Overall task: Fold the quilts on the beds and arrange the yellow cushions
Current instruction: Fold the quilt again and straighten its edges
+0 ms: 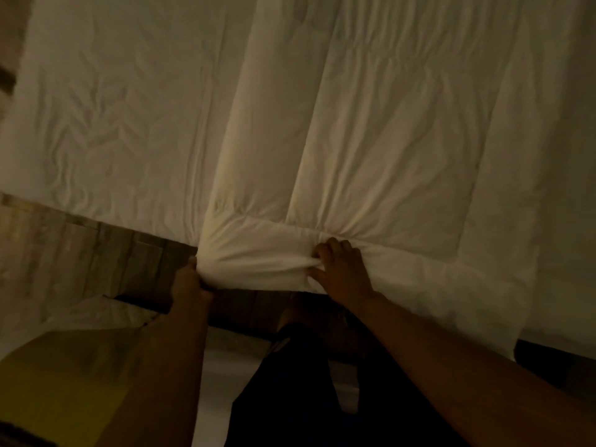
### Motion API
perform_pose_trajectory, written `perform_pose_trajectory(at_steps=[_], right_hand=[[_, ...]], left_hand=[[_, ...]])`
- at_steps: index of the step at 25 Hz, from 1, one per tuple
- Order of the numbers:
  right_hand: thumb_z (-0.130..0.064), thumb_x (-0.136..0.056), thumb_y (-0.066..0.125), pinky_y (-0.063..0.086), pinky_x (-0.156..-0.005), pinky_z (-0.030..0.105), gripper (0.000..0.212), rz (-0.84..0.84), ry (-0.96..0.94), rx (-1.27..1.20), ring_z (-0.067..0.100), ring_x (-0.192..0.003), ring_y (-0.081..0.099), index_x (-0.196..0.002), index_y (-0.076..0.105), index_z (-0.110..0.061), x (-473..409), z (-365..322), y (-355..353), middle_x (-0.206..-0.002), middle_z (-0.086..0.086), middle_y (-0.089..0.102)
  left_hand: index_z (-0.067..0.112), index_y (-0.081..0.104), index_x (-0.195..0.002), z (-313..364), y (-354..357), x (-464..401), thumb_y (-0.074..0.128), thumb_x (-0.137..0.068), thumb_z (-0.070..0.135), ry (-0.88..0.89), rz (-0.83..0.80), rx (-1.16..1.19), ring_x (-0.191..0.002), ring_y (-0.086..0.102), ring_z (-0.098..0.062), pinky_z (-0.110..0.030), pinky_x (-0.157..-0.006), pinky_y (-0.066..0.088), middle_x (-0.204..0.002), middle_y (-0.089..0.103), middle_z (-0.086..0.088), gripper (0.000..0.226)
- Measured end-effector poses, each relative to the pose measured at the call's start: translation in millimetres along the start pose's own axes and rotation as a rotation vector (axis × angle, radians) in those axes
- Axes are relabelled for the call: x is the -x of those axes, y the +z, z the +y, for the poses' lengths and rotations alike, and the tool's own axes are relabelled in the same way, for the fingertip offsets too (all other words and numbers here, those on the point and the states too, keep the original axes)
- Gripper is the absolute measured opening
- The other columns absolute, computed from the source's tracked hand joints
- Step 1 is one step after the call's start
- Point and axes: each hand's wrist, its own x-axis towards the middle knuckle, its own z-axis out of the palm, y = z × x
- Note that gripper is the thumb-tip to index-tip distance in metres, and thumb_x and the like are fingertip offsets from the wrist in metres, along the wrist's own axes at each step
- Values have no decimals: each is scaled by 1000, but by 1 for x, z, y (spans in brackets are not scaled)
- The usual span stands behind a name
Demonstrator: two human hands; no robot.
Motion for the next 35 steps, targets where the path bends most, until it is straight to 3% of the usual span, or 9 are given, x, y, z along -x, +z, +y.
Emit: perform_pose_trajectory(at_steps=[4, 8, 10, 12, 18, 22, 26, 30, 35], right_hand=[[-41, -84, 64, 43, -76, 41, 29, -83, -42, -49, 31, -97, 56, -102, 62, -18, -4, 3, -3, -105, 6, 60], [-43, -83, 63, 43, -83, 40, 30, -152, -25, -78, 26, -103, 53, -103, 59, -21, -11, 9, -7, -110, 3, 57], [-46, -81, 64, 44, -85, 39, 33, -157, -30, -90, 24, -104, 53, -104, 58, -23, -12, 11, -6, -110, 1, 56], [-50, -80, 64, 43, -86, 38, 37, -130, -47, -92, 23, -102, 53, -106, 59, -23, -7, 15, -6, -109, 1, 55], [-51, -93, 47, 25, -113, 54, 58, 215, 38, 140, 33, -132, 42, -138, 50, -15, 11, 39, -9, -141, 12, 47], [-47, -96, 44, 13, -117, 60, 64, 170, 115, 192, 32, -146, 23, -151, 32, -17, 23, 70, -2, -157, 12, 28], [-51, -95, 40, 8, -119, 57, 69, 131, 330, 205, 31, -150, 12, -155, 19, -24, 70, 120, 5, -162, 10, 15], [-49, -96, 40, 11, -118, 57, 70, 144, 419, 143, 34, -149, 11, -155, 19, -18, 105, 148, 8, -162, 12, 14], [-46, -98, 40, 8, -119, 58, 65, 201, 392, 142, 35, -149, 14, -153, 24, -14, 106, 161, -5, -161, 12, 18]], left_hand=[[8, 53, -137, -7, 4, -13, 49, -101, 22, -30, 80, -44, -129, 47, -37, -35, -95, 43, -145, 48, -18, 39], [-8, 42, -141, 17, 17, -25, 43, -103, 4, -21, 207, -265, -134, 44, -40, -9, -54, 49, -146, 42, -29, 41], [-3, 39, -144, 25, 8, -39, 38, -104, 25, 129, 195, -457, -134, 42, -43, -24, -89, 55, -149, 38, -28, 49], [5, 37, -145, 31, 11, -30, 36, -101, 47, 291, 217, -635, -132, 44, -40, -46, -111, 38, -148, 41, -22, 62], [12, 28, -148, 36, 52, -10, 53, -83, 73, 556, -15, -1049, -127, 49, -36, -46, -101, 42, -146, 45, -16, 93], [10, 31, -145, 25, 43, -22, 47, -81, 79, 589, 105, -1170, -117, 54, -40, -47, -92, 46, -137, 51, -21, 96], [11, 14, -153, 21, 56, -36, 42, -80, 82, 541, 195, -1258, -137, 36, -39, -53, -110, 34, -154, 30, -20, 106], [18, 12, -155, -12, 79, -4, 39, -95, 52, 903, 369, -1307, -148, 15, -39, -55, -119, 16, -161, 15, -18, 74], [20, 2, -157, -111, 107, 52, 34, -96, 55, 1088, -2, -1603, -152, -4, -33, -55, -121, 1, -165, -1, -10, 78]])
